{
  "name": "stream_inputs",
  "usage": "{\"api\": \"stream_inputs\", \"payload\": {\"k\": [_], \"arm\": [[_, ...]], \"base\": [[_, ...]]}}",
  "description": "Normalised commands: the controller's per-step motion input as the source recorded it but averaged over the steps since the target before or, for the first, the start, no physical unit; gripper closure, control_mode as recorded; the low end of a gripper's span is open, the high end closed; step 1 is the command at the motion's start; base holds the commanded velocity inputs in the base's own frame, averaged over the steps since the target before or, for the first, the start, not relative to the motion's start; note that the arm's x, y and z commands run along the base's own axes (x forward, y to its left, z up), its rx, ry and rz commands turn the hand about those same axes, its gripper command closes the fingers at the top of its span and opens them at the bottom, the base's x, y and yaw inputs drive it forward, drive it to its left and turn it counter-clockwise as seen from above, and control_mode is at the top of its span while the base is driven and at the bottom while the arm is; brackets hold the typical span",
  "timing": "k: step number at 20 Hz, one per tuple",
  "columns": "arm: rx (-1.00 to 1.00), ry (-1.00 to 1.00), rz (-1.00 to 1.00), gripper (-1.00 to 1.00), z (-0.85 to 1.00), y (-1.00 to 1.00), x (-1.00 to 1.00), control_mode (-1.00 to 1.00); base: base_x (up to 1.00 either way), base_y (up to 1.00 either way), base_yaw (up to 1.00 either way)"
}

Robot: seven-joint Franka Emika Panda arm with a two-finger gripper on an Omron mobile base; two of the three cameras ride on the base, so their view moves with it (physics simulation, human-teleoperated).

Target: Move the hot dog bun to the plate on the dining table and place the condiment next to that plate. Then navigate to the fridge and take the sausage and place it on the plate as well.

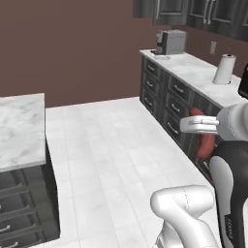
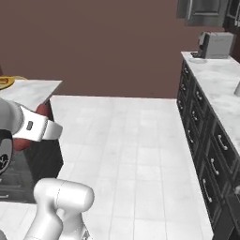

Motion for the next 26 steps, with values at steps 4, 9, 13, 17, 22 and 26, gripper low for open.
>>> {"api": "stream_inputs", "payload": {"k": [4, 9, 13, 17, 22, 26], "arm": [[0.00, 0.00, 0.00, 1.00, 0.00, 0.00, 0.00, 1.00], [0.00, 0.00, 0.00, 1.00, 0.00, 0.00, 0.00, 1.00], [0.00, 0.00, 0.00, 1.00, 0.00, 0.00, 0.00, 1.00], [0.00, 0.00, 0.00, 1.00, 0.00, 0.00, 0.00, 1.00], [0.00, 0.00, 0.00, 1.00, 0.00, 0.00, 0.00, 1.00], [0.00, 0.00, 0.00, 1.00, 0.00, 0.00, 0.00, 1.00]], "base": [[0.89, -0.47, 0.19], [0.93, -0.47, 0.22], [0.95, -0.38, 0.21], [0.94, -0.37, 0.20], [0.97, -0.42, 0.20], [1.00, -0.35, 0.24]]}}
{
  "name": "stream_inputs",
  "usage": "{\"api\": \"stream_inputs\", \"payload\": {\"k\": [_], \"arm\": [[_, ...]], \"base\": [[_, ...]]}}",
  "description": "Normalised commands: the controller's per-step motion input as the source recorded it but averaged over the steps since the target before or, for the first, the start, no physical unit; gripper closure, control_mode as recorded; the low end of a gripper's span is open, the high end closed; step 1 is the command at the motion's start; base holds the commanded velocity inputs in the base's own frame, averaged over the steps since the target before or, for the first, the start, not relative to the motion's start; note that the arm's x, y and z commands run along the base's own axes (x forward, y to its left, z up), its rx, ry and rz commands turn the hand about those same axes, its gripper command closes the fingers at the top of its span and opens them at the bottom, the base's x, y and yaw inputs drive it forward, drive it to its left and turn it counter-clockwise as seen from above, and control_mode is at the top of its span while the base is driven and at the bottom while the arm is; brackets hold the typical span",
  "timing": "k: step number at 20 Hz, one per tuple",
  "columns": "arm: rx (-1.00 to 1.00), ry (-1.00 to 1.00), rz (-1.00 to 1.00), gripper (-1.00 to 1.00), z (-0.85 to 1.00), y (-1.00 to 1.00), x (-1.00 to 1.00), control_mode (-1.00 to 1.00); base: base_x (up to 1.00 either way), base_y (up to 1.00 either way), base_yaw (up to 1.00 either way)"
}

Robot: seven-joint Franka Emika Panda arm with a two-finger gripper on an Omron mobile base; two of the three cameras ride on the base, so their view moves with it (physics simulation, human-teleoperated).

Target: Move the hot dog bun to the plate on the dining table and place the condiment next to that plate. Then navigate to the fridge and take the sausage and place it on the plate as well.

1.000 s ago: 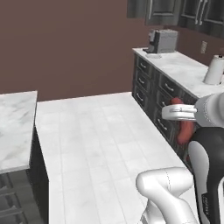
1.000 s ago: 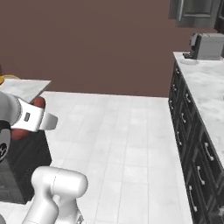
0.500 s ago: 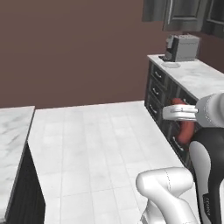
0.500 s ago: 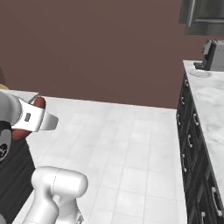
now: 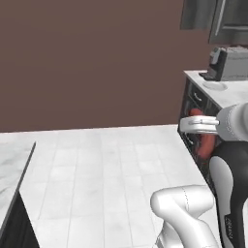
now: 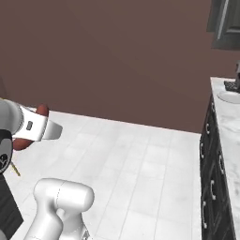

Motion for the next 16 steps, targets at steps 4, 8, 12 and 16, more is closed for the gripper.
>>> {"api": "stream_inputs", "payload": {"k": [4, 8, 12, 16], "arm": [[0.00, 0.00, 0.00, 1.00, 0.00, 0.00, 0.00, 1.00], [0.00, 0.00, 0.00, 1.00, 0.00, 0.00, 0.00, 1.00], [0.00, 0.00, 0.00, 1.00, 0.00, 0.00, 0.00, 1.00], [0.00, 0.00, 0.00, 1.00, 0.00, 0.00, 0.00, 1.00]], "base": [[1.00, -0.33, 0.28], [1.00, -0.15, 0.38], [1.00, -0.07, 0.49], [1.00, -0.11, 0.56]]}}
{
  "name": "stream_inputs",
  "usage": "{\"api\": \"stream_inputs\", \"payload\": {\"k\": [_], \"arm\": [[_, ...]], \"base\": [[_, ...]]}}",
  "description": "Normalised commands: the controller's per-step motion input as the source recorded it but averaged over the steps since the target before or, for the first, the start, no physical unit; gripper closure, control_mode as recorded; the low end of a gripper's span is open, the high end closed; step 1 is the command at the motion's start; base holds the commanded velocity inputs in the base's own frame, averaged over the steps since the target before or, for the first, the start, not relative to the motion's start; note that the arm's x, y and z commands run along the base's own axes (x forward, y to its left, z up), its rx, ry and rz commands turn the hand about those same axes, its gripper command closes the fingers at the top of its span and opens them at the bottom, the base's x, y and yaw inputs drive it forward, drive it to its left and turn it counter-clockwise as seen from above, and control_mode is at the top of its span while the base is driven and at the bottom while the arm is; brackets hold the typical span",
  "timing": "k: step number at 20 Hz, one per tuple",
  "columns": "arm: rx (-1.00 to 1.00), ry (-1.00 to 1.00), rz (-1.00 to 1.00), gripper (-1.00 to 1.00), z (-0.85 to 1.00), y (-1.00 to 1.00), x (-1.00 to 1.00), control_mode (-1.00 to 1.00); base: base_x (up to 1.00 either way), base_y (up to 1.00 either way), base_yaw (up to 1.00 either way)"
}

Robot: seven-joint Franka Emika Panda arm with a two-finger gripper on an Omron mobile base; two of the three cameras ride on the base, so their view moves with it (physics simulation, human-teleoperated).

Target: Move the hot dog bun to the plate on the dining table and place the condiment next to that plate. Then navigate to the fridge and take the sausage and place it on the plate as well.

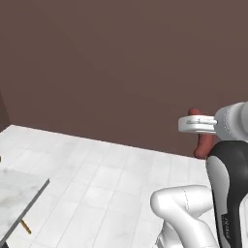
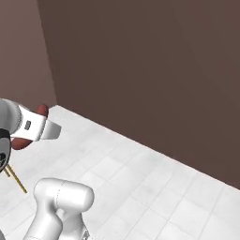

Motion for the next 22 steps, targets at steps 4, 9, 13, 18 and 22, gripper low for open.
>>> {"api": "stream_inputs", "payload": {"k": [4, 9, 13, 18, 22], "arm": [[0.00, 0.00, 0.00, 1.00, 0.00, 0.00, 0.00, 1.00], [0.00, 0.00, 0.00, 1.00, 0.00, 0.00, 0.00, 1.00], [0.00, 0.00, 0.00, 1.00, 0.00, 0.00, 0.00, 1.00], [0.00, 0.00, 0.00, 1.00, 0.00, 0.00, 0.00, 1.00], [0.00, 0.00, 0.00, 1.00, 0.00, 0.00, 0.00, 1.00]], "base": [[0.99, -0.16, 0.59], [0.94, -0.20, 0.60], [0.86, -0.26, 0.60], [0.85, -0.30, 0.59], [0.79, -0.40, 0.56]]}}
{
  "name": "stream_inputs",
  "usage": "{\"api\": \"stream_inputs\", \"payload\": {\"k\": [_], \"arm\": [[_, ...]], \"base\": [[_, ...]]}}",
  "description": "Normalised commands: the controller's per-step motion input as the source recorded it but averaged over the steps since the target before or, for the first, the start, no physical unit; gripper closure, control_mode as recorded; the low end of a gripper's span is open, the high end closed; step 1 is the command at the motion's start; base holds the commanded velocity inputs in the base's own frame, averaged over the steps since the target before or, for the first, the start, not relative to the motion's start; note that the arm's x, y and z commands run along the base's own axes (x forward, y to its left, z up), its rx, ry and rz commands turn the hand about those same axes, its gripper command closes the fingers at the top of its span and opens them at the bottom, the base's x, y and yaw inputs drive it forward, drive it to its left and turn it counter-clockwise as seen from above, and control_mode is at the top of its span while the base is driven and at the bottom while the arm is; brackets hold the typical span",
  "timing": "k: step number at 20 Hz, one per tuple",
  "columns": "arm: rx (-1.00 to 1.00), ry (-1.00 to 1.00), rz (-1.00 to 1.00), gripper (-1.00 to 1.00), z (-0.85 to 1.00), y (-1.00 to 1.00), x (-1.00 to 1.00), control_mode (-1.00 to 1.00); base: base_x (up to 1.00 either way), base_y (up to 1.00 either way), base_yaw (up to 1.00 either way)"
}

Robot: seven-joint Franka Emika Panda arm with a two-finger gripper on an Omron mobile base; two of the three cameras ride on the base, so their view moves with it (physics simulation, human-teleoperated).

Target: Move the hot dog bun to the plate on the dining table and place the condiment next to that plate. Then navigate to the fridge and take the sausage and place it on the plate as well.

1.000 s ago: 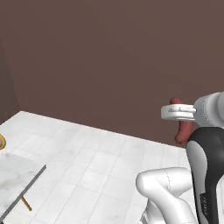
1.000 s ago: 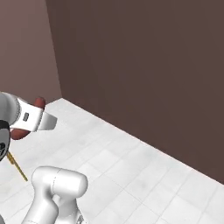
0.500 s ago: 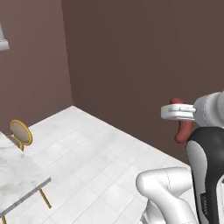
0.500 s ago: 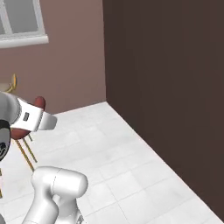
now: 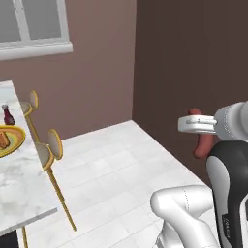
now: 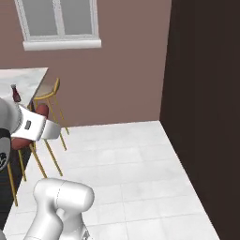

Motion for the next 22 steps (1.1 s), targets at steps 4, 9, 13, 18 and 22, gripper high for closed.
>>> {"api": "stream_inputs", "payload": {"k": [4, 9, 13, 18, 22], "arm": [[0.00, 0.00, 0.00, 1.00, 0.00, 0.00, 0.00, 1.00], [0.00, 0.00, 0.00, 1.00, 0.00, 0.00, 0.00, 1.00], [0.00, 0.00, 0.00, 1.00, 0.00, 0.00, 0.00, 1.00], [0.00, 0.00, 0.00, 1.00, 0.00, 0.00, 0.00, 1.00], [0.00, 0.00, 0.00, 1.00, 0.00, 0.00, 0.00, 1.00]], "base": [[0.75, -0.46, 0.55], [0.69, -0.51, 0.54], [0.70, -0.47, 0.56], [0.68, -0.45, 0.57], [0.68, -0.43, 0.59]]}}
